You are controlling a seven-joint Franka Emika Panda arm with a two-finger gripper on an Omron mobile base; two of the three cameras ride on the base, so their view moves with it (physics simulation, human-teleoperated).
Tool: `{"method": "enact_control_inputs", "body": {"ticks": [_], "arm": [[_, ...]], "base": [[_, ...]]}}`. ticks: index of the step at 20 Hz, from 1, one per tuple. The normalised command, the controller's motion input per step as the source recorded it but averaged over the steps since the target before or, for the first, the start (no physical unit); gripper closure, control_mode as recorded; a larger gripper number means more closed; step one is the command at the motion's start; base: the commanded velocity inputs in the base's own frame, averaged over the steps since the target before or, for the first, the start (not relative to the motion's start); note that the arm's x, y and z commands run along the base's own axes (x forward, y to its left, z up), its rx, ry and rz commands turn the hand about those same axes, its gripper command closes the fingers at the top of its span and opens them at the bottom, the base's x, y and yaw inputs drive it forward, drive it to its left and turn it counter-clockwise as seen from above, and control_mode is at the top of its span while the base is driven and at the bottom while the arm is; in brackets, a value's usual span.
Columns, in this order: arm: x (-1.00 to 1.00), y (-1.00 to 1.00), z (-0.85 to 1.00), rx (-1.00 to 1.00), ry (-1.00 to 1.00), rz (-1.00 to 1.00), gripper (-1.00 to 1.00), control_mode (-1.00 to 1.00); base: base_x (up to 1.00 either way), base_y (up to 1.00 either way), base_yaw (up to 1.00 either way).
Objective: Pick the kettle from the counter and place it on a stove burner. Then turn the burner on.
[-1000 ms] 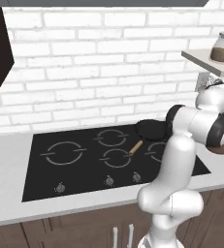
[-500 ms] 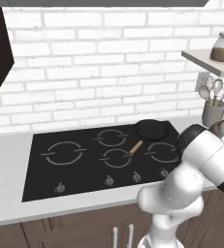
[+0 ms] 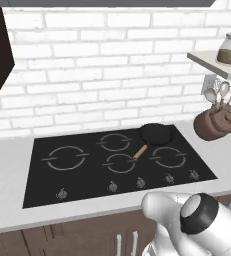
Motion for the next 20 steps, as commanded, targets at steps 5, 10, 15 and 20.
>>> {"method": "enact_control_inputs", "body": {"ticks": [5, 10, 15, 20], "arm": [[-0.13, 1.0, 0.63, 0.0, -0.11, 0.0, 1.0, -1.0], [-0.05, 1.0, 0.47, 0.0, -0.04, 0.0, 1.0, -1.0], [0.0, 1.0, 0.25, 0.0, 0.0, 0.0, 1.0, -1.0], [0.0, 1.0, 0.05, 0.0, 0.0, 0.0, 1.0, -1.0]], "base": [[0.0, 0.0, 0.0], [0.0, 0.0, 0.0], [0.0, 0.0, 0.0], [0.0, 0.0, 0.0]]}}
